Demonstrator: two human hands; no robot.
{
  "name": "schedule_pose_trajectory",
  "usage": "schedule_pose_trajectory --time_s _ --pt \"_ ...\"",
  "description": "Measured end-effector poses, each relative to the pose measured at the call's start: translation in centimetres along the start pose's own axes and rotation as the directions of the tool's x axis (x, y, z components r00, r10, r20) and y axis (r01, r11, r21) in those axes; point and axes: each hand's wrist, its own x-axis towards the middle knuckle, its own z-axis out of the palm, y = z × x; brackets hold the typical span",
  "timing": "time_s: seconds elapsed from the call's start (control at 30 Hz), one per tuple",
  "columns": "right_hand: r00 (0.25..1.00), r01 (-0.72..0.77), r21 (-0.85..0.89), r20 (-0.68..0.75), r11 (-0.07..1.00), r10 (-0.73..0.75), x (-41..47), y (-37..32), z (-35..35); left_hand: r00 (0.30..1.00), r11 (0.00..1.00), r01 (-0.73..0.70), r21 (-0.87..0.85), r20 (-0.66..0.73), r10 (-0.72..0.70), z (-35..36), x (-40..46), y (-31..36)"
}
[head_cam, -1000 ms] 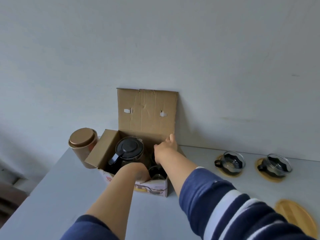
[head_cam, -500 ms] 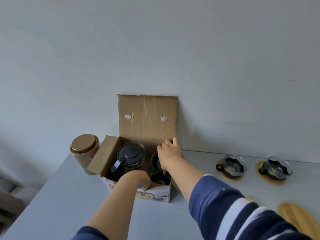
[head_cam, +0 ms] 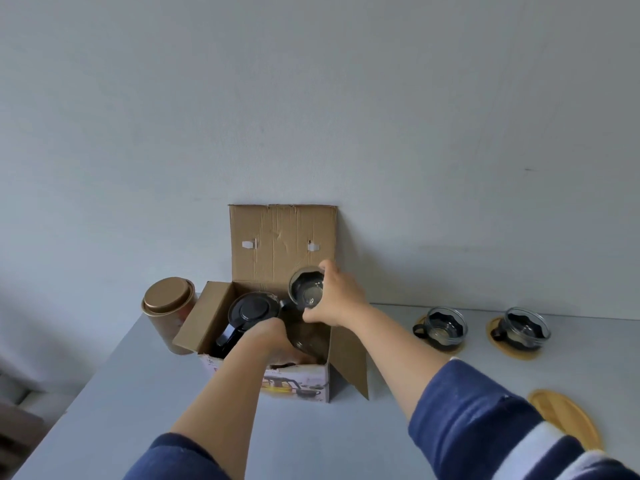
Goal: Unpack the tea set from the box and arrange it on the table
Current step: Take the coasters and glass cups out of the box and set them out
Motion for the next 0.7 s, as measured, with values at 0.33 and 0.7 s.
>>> schedule_pose_trajectory --time_s 0.33,0.7 --pt "0.982 -0.082 0.46 -0.114 0.884 0.15 -5.8 4.6 -6.7 0.903 0.993 -0.089 -0.08 -0.426 0.047 -4.3 -5.3 2.7" --pt "0.922 -0.25 0.569 -0.108 0.783 0.373 -15.0 16.9 -10.7 0.874 0.738 -0.466 -0.487 -0.382 0.3 4.7 -8.2 13.0"
